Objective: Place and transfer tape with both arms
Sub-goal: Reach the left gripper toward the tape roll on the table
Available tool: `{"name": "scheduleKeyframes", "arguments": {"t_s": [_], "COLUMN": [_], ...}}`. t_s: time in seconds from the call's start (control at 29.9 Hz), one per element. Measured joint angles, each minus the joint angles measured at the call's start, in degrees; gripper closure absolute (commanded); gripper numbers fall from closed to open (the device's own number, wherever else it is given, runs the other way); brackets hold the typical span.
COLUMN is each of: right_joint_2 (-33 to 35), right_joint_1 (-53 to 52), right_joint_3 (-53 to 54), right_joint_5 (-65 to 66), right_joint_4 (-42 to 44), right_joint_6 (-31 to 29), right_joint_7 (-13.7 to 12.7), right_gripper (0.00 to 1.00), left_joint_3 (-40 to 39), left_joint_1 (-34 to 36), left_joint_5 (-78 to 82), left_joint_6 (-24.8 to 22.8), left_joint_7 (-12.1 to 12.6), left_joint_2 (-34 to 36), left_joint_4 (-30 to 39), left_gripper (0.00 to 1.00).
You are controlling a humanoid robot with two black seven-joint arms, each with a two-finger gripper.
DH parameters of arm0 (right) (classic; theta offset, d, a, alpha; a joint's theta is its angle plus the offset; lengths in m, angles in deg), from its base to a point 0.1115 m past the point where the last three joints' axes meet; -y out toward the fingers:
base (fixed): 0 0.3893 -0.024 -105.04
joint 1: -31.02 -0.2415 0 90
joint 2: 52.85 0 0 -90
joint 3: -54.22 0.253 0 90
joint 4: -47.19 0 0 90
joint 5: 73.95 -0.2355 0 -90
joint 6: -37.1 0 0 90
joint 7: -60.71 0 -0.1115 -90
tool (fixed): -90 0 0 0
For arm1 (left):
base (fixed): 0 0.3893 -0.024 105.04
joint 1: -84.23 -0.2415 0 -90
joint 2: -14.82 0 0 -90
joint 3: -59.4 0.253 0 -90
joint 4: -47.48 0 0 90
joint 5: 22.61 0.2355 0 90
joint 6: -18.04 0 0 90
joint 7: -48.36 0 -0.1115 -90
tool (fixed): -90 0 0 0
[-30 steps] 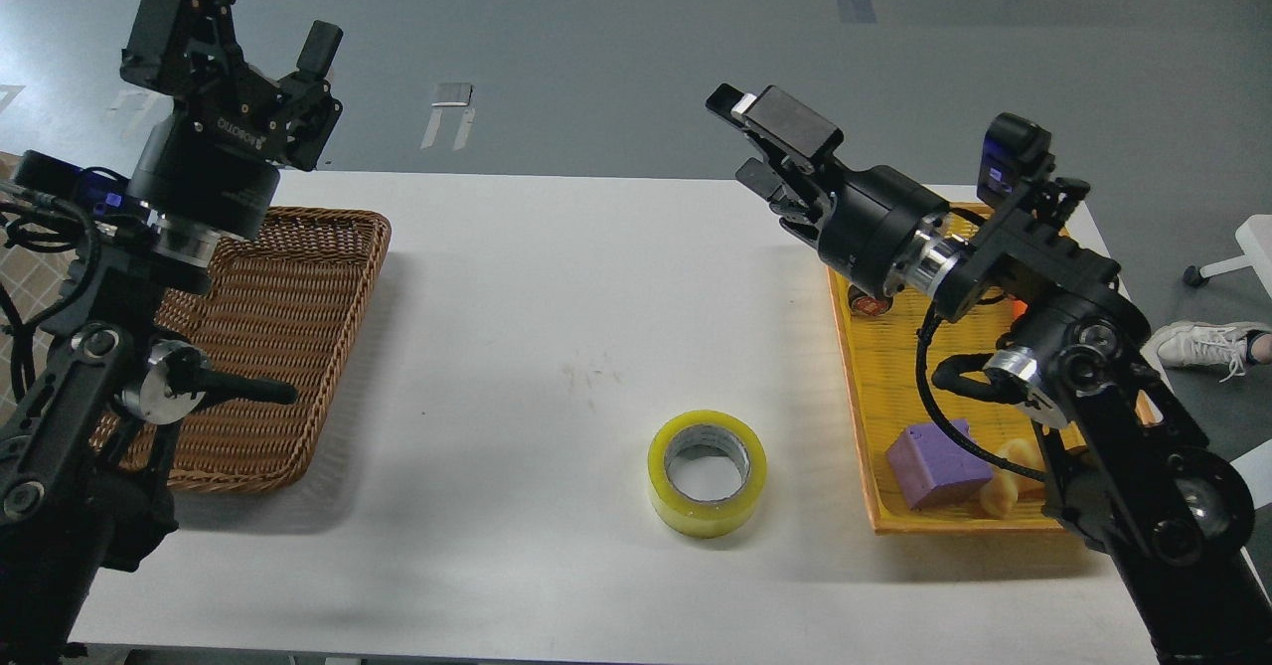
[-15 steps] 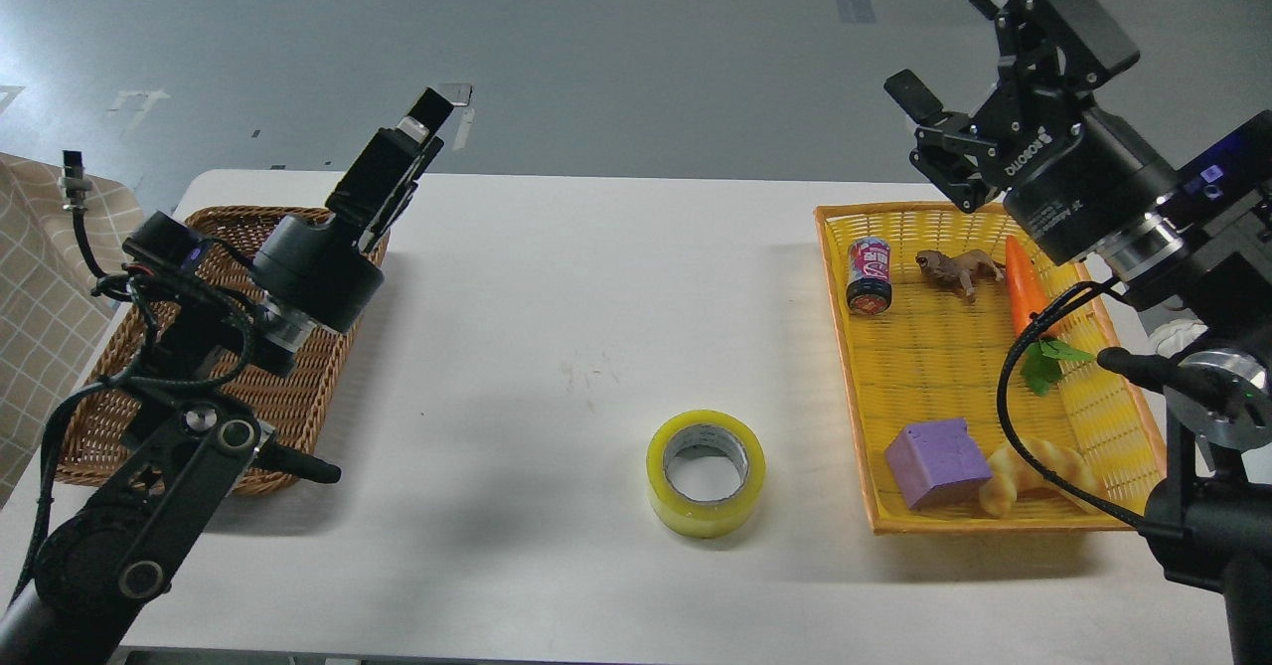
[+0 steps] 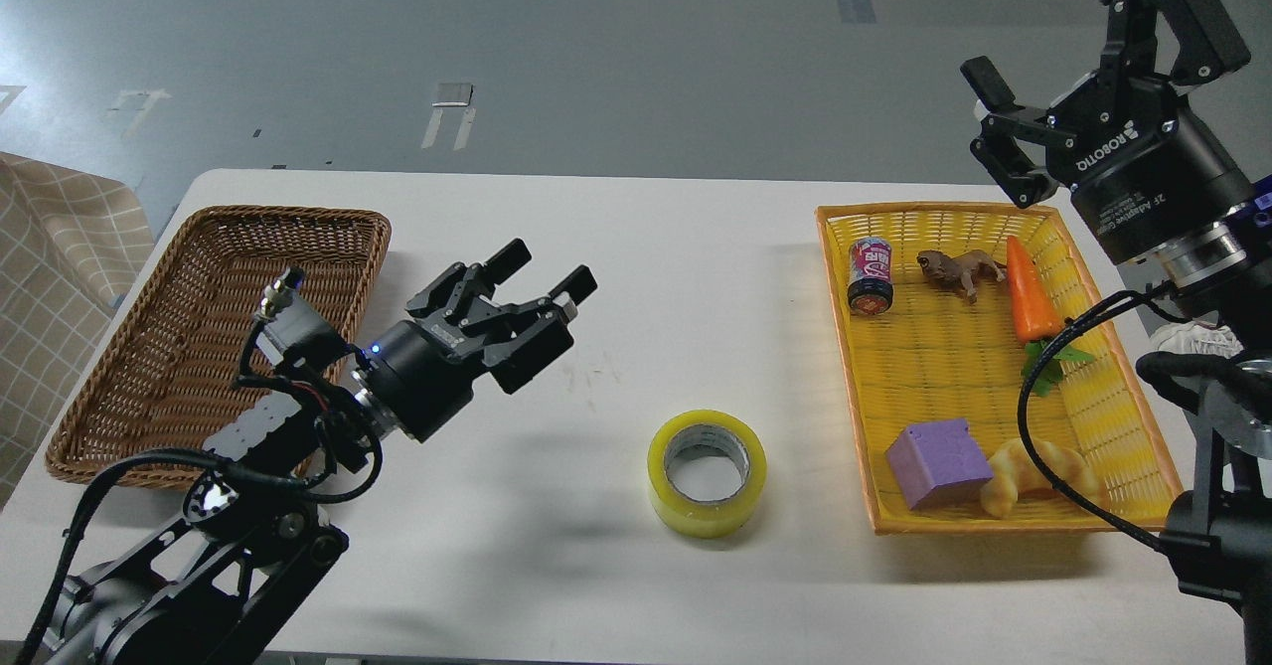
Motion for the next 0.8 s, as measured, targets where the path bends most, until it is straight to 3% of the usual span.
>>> {"name": "scheduleKeyframes", "arguments": {"t_s": [0.37, 0.8], "right_joint_2": [-0.86, -1.33], "right_joint_1": [0.53, 1.67], "right_joint_3": [0.66, 3.16], "right_joint_5": [-0.15, -0.7], "right_joint_4": [-0.35, -0.54], "right_joint_6": [0.0, 0.0], "right_joint_7": [0.02, 0.02], "right_gripper": [0.0, 0.0], "left_joint_3": [10.67, 16.89], "left_joint_1": [6.11, 15.21], "left_joint_5": [0.05, 0.05], "left_joint_6": [-0.07, 0.67], "left_joint_7": [3.7, 4.05], "left_joint_2": [-5.33, -4.05], "left_joint_4": [-3.72, -15.39], "left_gripper": [0.02, 0.03]}}
